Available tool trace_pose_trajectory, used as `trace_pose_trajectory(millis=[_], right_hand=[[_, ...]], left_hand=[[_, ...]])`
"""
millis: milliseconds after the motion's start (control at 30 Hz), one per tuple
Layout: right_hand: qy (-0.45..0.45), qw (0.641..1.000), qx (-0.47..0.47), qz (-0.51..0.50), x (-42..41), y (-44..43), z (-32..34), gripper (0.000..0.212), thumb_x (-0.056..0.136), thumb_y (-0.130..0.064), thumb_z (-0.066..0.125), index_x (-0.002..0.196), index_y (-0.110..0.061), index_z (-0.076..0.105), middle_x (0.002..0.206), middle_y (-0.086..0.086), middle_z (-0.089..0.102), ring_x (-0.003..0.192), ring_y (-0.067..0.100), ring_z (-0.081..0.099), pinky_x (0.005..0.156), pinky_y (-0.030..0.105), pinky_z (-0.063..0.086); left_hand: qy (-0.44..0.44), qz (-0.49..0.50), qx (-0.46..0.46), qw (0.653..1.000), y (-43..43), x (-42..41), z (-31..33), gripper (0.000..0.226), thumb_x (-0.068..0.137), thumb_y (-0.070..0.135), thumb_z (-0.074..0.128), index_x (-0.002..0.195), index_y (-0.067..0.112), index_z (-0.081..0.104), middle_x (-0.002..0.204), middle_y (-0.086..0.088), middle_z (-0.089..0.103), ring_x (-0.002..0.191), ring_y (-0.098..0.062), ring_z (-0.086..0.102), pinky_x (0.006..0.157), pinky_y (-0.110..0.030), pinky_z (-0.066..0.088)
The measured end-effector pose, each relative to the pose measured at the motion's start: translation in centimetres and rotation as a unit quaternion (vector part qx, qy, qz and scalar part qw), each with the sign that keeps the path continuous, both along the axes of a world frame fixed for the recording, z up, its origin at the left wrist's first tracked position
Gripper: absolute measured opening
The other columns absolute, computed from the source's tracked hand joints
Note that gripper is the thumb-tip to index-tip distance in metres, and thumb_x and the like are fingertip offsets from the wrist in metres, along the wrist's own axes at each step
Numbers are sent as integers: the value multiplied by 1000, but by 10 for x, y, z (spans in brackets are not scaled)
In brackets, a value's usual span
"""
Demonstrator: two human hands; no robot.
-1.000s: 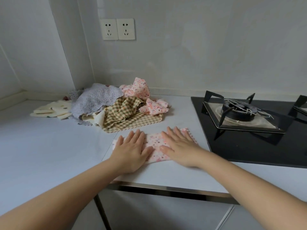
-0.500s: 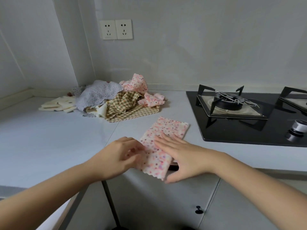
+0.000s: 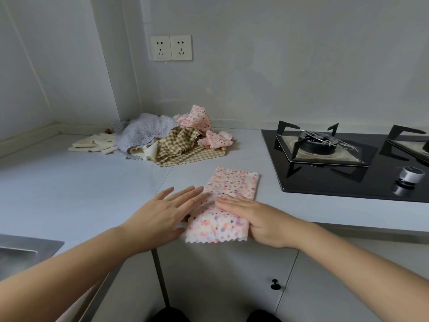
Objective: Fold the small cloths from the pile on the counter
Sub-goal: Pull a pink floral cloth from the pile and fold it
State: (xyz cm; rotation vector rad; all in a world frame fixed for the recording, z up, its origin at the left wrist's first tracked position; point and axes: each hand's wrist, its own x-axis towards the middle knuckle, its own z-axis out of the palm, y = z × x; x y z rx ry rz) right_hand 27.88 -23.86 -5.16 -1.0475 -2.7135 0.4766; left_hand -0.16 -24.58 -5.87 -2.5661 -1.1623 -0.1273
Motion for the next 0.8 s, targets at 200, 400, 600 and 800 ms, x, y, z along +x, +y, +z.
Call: trace_pose_trajectory(millis=[200, 400, 600, 800], right_hand=[[221, 966, -126, -47, 1, -1, 5, 47, 97, 2, 47, 129, -30, 56, 138, -10, 54, 129, -3, 46, 111, 15, 31], [419, 825, -249, -286, -9, 24, 23, 18, 98, -16, 51, 95, -15, 69, 100, 6, 74, 96, 16, 70, 90, 36, 55], [376, 751, -338, -425, -13, 55, 32, 17, 98, -9, 39, 95, -6, 56, 88, 14, 70, 76, 27, 69, 63, 37, 59], [348, 746, -359, -439, -12, 64, 36, 29, 103, -9, 31, 84, -5, 52, 79, 12, 65, 65, 21, 64, 40, 26, 53]], left_hand=[[-239, -39, -73, 967, 4, 27, 6, 46, 85, 17, 44, 127, 22, 62, 130, 10, 61, 123, -6, 51, 95, -22, 45], [-401, 146, -231, 875, 30, 50, 38, 34, 92, 29, 53, 66, 7, 51, 59, 0, 51, 57, -16, 44, 56, -29, 32], [-341, 309, -233, 857, 76, 84, 51, 38, 93, 23, 49, 58, 11, 39, 59, -3, 43, 53, -19, 39, 51, -24, 30], [-194, 383, -155, 890, 77, 112, 43, 19, 96, 17, 37, 87, 11, 53, 82, -2, 54, 75, -23, 53, 58, -28, 37]])
